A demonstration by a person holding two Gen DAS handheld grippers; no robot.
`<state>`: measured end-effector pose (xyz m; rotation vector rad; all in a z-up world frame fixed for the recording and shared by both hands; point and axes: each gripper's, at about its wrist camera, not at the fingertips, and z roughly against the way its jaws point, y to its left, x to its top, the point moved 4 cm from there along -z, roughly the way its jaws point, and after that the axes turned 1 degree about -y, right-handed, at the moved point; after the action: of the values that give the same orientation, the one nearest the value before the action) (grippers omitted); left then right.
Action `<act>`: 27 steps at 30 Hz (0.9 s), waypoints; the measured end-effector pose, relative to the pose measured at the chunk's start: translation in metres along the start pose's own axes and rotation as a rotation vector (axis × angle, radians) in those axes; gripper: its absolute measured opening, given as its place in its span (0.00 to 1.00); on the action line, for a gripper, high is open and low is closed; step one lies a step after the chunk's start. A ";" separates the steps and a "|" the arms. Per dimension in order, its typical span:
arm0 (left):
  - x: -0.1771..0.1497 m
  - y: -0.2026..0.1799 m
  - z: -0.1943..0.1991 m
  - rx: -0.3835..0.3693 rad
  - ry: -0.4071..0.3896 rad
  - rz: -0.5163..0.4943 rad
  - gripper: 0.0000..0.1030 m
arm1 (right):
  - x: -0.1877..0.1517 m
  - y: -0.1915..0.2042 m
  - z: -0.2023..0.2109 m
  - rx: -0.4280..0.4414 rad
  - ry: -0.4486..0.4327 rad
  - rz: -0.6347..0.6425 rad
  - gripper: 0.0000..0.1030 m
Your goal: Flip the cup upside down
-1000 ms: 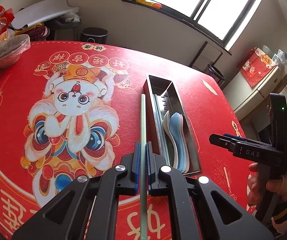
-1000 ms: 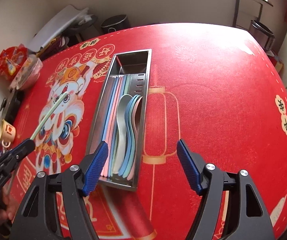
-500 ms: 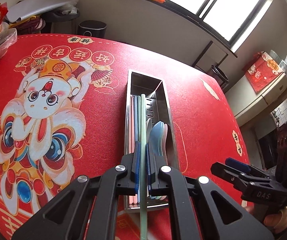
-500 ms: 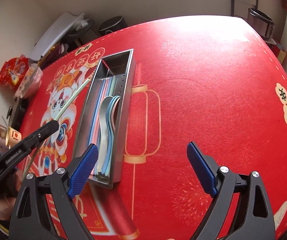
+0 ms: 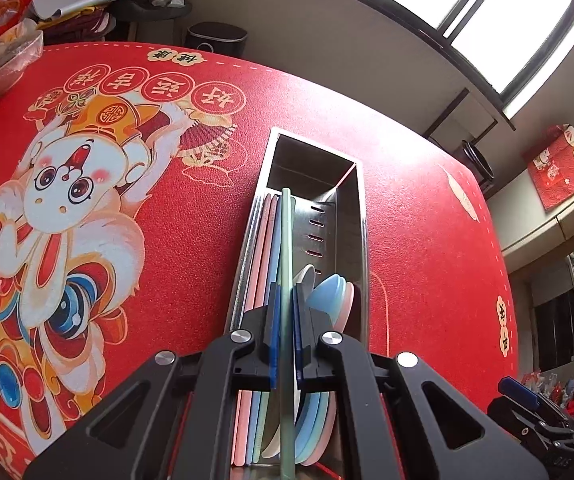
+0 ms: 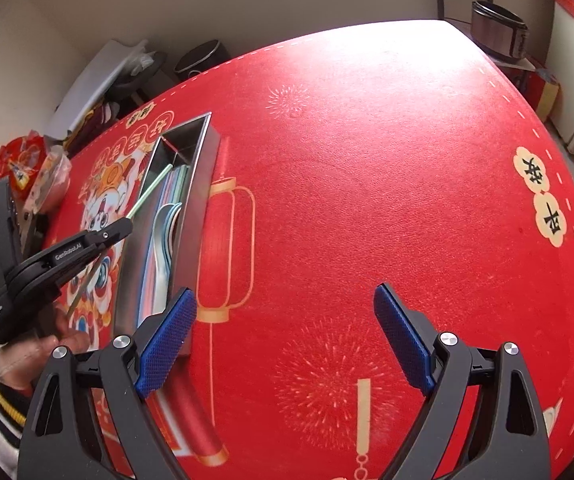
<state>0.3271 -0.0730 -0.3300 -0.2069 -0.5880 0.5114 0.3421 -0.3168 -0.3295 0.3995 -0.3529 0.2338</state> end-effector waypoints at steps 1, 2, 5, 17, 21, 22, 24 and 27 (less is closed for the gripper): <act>-0.001 0.000 -0.002 0.009 0.005 0.001 0.05 | -0.001 -0.002 0.000 0.002 0.002 -0.008 0.85; -0.001 0.000 -0.005 0.011 0.014 0.000 0.05 | -0.002 -0.004 0.000 0.004 0.004 -0.013 0.85; -0.004 -0.001 -0.010 0.022 0.032 -0.014 0.05 | -0.004 -0.005 -0.001 0.003 0.006 -0.019 0.85; -0.007 -0.008 0.006 0.012 0.047 -0.108 0.31 | -0.005 0.000 0.015 -0.021 -0.040 -0.052 0.85; -0.003 -0.011 0.032 0.004 0.018 -0.179 0.45 | -0.001 0.009 0.030 -0.058 -0.085 -0.062 0.85; -0.001 -0.012 0.039 0.001 0.009 -0.197 0.50 | 0.000 0.012 0.035 -0.072 -0.103 -0.063 0.85; 0.002 -0.013 0.059 -0.009 -0.017 -0.239 0.59 | 0.002 0.020 0.047 -0.104 -0.140 -0.062 0.84; 0.008 -0.014 0.092 -0.023 -0.070 -0.307 0.74 | 0.004 0.035 0.068 -0.153 -0.200 -0.061 0.84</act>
<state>0.2855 -0.0770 -0.2461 -0.1176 -0.6800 0.2151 0.3159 -0.3135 -0.2582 0.2827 -0.5508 0.1067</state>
